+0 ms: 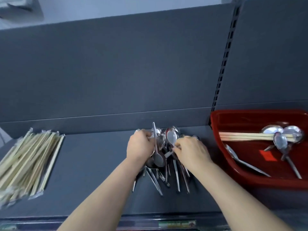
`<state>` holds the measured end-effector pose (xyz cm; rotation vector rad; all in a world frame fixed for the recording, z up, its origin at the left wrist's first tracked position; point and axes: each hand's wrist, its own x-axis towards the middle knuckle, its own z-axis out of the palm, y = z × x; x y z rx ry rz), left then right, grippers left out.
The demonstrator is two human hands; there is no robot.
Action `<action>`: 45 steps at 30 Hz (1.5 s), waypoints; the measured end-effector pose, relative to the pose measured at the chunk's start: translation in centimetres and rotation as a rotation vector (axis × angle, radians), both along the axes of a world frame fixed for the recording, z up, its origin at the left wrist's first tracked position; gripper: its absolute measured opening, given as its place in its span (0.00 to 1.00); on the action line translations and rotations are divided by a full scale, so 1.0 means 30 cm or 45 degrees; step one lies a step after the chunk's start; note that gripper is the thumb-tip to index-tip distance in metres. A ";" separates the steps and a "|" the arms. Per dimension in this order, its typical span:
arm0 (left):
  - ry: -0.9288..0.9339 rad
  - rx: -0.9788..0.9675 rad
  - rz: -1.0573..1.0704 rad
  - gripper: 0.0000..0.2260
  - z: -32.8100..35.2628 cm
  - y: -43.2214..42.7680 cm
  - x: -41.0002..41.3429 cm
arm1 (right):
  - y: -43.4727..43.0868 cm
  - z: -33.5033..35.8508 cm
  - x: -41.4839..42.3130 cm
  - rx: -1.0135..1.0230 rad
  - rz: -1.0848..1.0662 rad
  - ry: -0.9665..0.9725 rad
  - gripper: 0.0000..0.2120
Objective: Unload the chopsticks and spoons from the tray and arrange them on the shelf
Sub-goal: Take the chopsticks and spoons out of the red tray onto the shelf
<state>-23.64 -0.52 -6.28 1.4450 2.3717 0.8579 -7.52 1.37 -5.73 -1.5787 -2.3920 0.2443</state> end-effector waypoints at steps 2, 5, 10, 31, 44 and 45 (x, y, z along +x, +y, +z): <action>0.035 0.042 -0.025 0.08 0.005 -0.007 -0.005 | 0.002 0.011 0.018 0.091 -0.032 -0.006 0.09; 0.264 0.080 -0.169 0.09 0.028 -0.021 0.011 | 0.005 0.026 0.055 0.223 -0.058 -0.057 0.11; 0.436 0.082 -0.357 0.11 0.071 -0.012 0.110 | 0.008 0.060 0.145 0.286 -0.078 -0.140 0.13; 0.499 -0.121 -0.728 0.07 0.089 0.126 0.817 | 0.179 0.072 0.942 -0.338 -0.614 -0.352 0.16; 0.563 -0.363 -0.603 0.05 0.069 0.121 0.873 | 0.227 0.074 0.991 -0.553 -0.460 0.102 0.06; 0.608 -0.385 -0.582 0.07 0.068 0.124 0.880 | 0.221 0.086 0.993 -0.592 -0.413 0.157 0.06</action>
